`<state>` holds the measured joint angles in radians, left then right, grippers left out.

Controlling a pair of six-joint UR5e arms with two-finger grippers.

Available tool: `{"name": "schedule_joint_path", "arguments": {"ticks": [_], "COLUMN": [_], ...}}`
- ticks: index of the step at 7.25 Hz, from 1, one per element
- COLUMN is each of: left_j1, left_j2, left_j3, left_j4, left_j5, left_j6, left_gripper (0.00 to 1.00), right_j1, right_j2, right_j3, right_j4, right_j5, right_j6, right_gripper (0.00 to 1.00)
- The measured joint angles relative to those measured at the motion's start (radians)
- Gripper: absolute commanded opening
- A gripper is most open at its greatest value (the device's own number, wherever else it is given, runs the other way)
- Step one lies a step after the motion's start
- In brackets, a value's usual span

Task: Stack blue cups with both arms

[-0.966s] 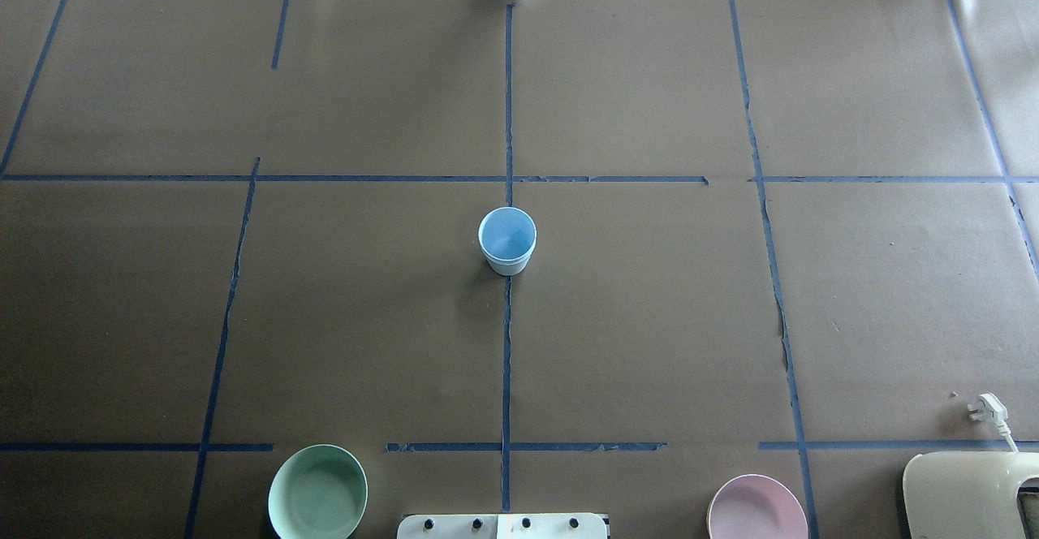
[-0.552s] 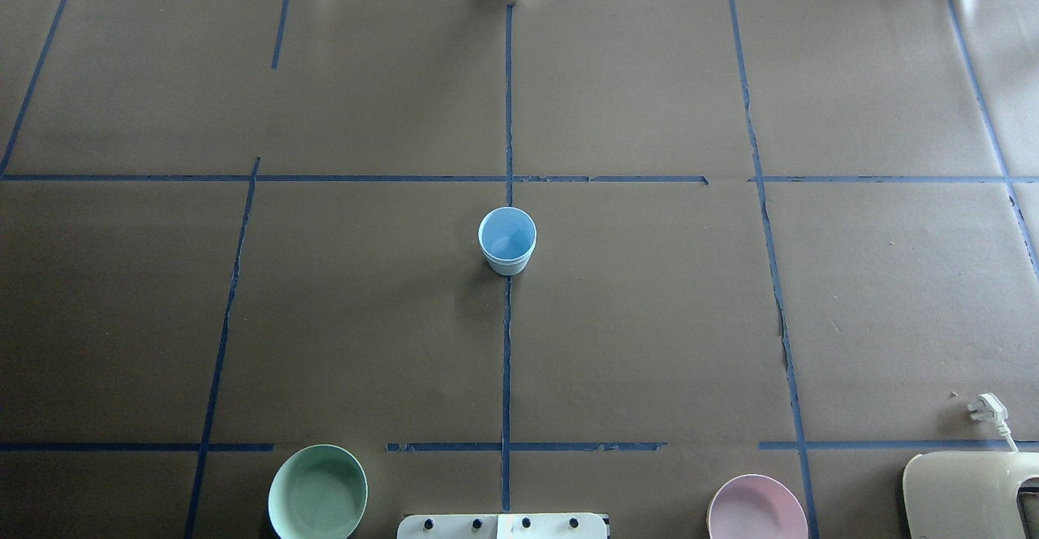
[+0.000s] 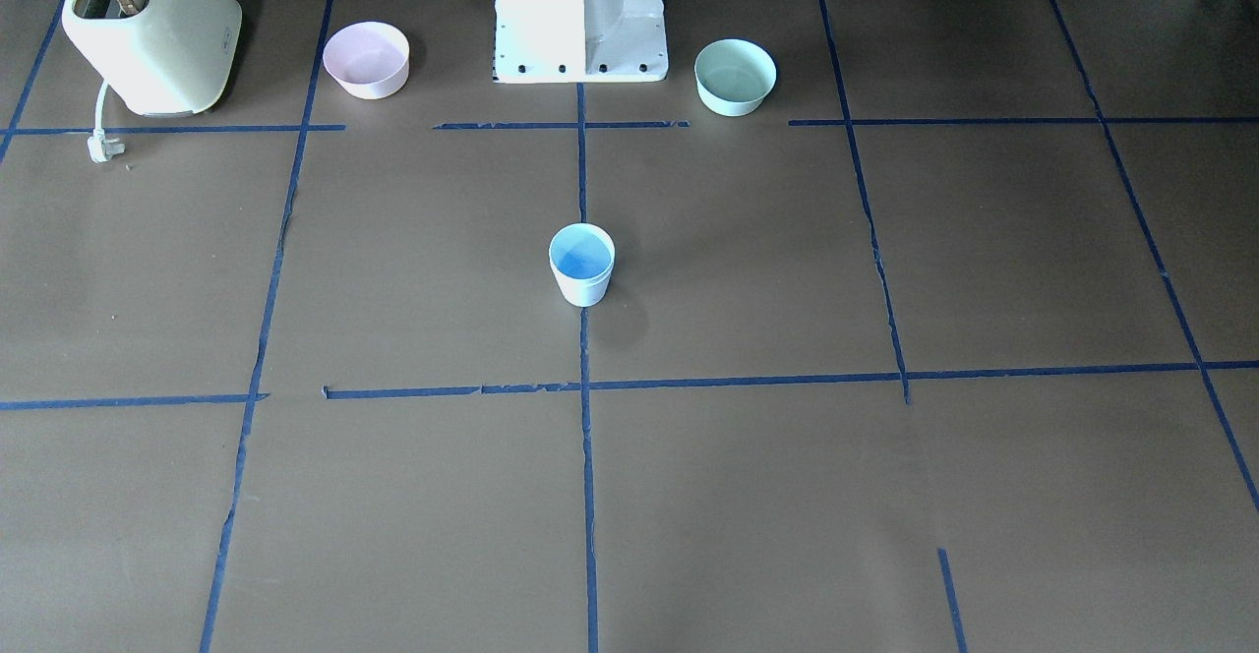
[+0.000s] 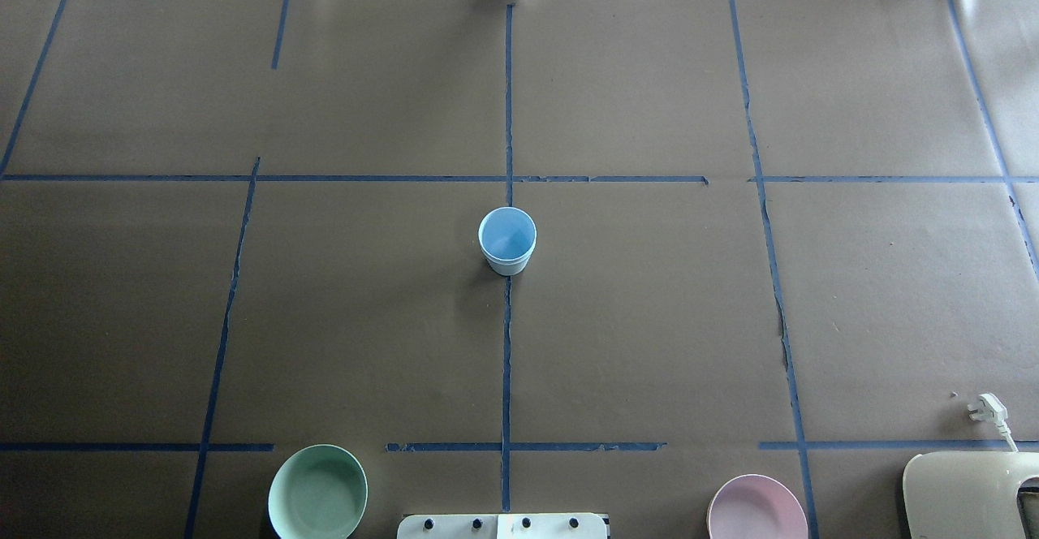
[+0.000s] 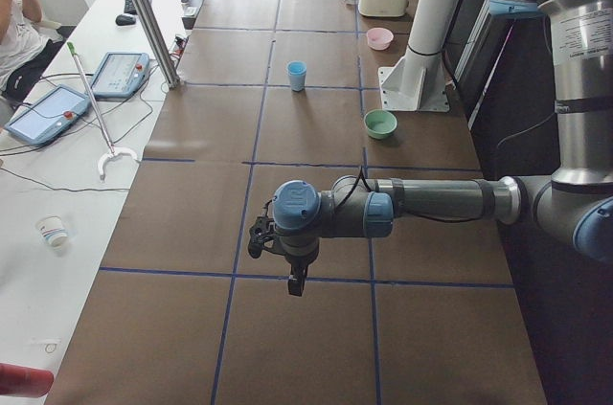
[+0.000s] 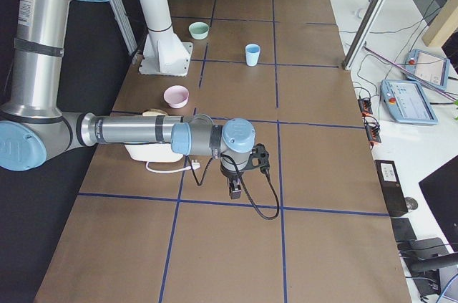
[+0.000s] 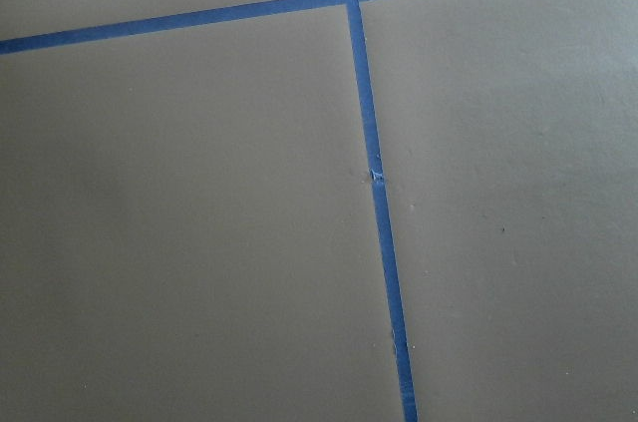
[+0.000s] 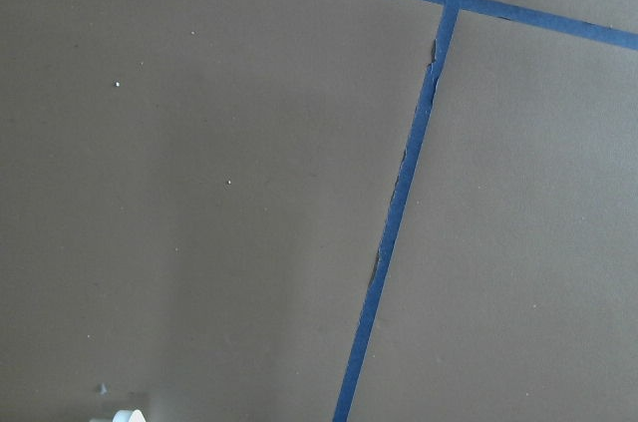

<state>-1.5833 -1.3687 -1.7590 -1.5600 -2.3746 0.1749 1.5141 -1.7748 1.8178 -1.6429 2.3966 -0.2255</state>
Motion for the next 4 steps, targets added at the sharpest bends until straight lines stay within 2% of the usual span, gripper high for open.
{"name": "schedule_joint_path", "arguments": {"ticks": [4], "left_j1": [0.0], "left_j2": [0.0], "left_j3": [0.0], "left_j4": [0.0], "left_j5": [0.0], "left_j6": [0.0], "left_gripper": [1.0], "right_j1": [-0.001], "right_j2": [0.0], "right_j3": [0.0], "right_j4": [0.0], "right_j5": [0.014], "right_j6": [0.0], "right_gripper": [1.0]}}
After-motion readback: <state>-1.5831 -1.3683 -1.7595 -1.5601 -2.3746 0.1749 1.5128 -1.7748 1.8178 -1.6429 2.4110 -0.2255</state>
